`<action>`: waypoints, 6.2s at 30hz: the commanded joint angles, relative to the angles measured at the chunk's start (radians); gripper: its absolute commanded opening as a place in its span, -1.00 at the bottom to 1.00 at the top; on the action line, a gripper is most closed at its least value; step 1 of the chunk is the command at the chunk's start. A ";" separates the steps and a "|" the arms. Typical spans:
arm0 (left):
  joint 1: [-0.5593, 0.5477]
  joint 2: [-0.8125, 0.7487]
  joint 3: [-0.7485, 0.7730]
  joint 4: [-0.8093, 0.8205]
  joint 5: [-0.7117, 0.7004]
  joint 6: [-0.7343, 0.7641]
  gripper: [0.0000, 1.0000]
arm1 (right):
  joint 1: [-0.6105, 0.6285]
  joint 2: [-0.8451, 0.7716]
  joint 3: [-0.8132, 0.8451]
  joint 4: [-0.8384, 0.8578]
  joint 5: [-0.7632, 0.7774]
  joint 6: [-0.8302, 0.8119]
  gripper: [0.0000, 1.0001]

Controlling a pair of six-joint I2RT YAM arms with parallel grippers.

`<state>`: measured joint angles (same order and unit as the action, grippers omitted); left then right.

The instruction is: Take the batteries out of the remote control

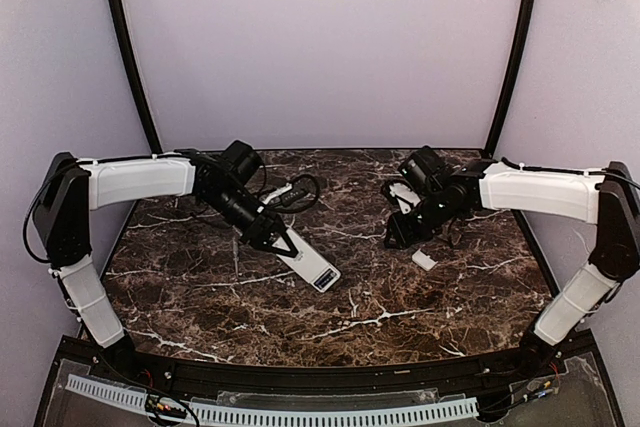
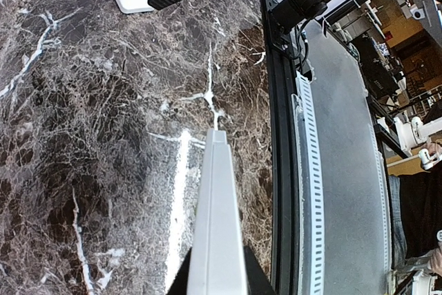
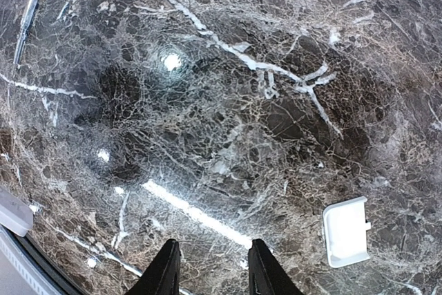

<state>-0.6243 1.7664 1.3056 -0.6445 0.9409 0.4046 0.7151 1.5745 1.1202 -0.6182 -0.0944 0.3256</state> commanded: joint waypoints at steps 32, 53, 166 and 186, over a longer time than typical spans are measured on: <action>-0.117 0.174 0.140 -0.292 -0.131 0.085 -0.99 | 0.006 -0.122 -0.095 0.122 -0.193 -0.039 -0.25; -0.117 0.407 0.352 -0.340 -0.364 0.093 -0.33 | 0.007 -0.120 -0.116 0.150 -0.215 -0.044 -0.25; 0.027 -0.025 -0.371 0.294 -1.024 -0.989 -0.99 | 0.045 -0.043 -0.052 0.173 -0.278 0.004 -0.17; -0.161 -0.360 -0.447 0.584 -0.971 -0.565 -0.99 | 0.029 -0.085 -0.003 0.231 -0.373 0.176 -0.17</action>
<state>-0.7563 1.4586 0.8936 -0.1513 -0.0669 -0.2897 0.7483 1.5257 1.0954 -0.4358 -0.4152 0.3996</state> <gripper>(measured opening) 0.100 0.414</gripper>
